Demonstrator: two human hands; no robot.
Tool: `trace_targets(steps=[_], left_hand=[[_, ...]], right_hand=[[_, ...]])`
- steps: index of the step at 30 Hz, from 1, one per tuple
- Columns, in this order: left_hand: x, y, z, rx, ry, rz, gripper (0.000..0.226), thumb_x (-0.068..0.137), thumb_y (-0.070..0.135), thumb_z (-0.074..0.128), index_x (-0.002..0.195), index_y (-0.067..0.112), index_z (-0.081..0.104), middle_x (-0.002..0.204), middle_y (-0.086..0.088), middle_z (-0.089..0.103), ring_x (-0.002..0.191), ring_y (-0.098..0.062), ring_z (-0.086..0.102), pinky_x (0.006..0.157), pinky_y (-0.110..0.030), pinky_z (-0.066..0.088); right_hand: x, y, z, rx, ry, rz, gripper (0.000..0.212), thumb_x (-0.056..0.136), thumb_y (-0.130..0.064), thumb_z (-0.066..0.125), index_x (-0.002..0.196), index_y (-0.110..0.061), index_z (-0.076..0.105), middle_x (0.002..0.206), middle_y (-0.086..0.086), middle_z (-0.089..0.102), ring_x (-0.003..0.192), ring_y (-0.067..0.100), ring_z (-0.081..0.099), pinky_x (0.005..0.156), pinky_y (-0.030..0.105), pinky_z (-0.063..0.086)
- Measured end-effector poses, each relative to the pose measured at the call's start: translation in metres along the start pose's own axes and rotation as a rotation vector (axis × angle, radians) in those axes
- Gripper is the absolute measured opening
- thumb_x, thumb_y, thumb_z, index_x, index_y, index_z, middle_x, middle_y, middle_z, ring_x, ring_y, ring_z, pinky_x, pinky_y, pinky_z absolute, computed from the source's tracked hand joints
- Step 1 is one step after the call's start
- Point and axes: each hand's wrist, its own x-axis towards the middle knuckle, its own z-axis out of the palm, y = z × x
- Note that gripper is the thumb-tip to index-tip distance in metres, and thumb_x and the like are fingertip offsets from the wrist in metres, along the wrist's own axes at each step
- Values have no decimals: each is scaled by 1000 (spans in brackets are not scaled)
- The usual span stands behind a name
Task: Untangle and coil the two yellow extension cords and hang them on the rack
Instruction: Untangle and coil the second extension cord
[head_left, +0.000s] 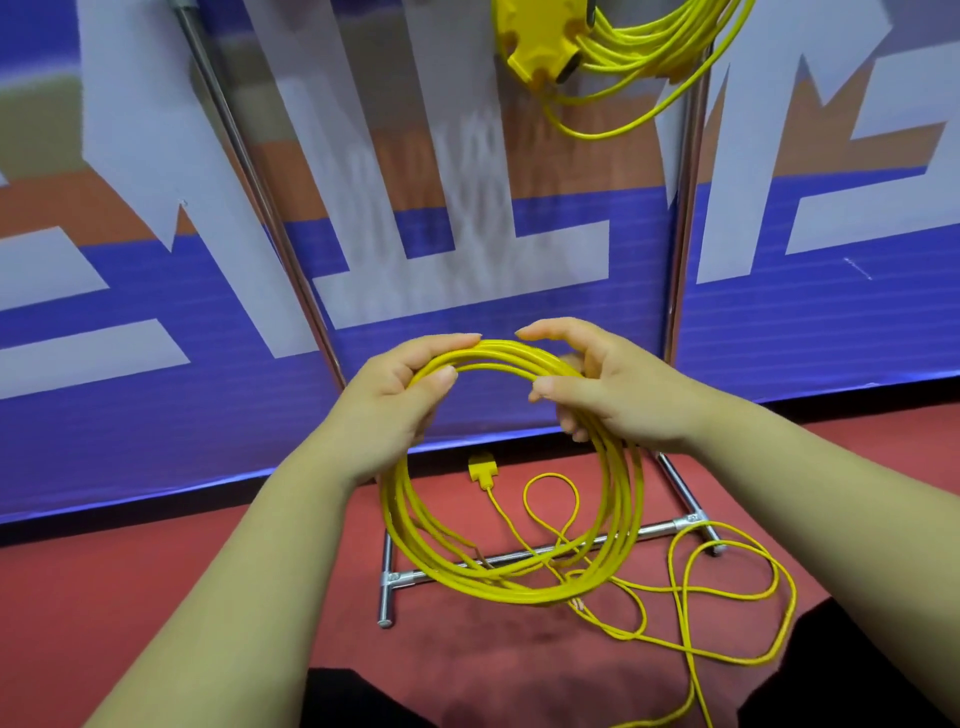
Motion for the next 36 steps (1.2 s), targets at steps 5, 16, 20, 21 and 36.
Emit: trace_targets(steps=[5,16,20,21,36], left_hand=[[2,-2,3,-88,-25,-41,50,98,4,61,137,35,57,66,0,42,55,-19,33,49,-27,30],[4,-16,-9,-285,75,-130,45,101,12,56,139,36,55,67,-4,44,50,-13,34,49,-25,38],[2,-6,-9,-162,55,-112,40,105,11,48,136,34,58,68,-4,38,55,-14,28,48,-23,27],[2,-4,-8,-124,27,-113,41,105,11,49,136,36,58,68,-4,37,55,-15,28,49,-24,26],[2,8,7,126,-115,-114,44,94,15,68,127,34,48,65,4,53,56,-16,43,55,-35,38]], right_hand=[[6,2,1,35,124,-80,29,103,-15,53,127,-29,63,62,3,34,47,14,27,44,24,24],[0,11,-28,91,273,25,33,105,-18,49,136,-27,54,67,0,45,50,15,35,49,29,34],[-13,8,-27,102,93,136,36,100,-10,56,133,-23,51,74,10,60,63,24,62,56,30,56],[-13,7,-26,119,58,147,41,98,-9,59,135,-25,50,77,12,63,68,28,64,64,35,60],[2,-6,3,25,-130,-15,35,93,-18,70,124,-25,57,74,8,62,54,20,46,52,34,41]])
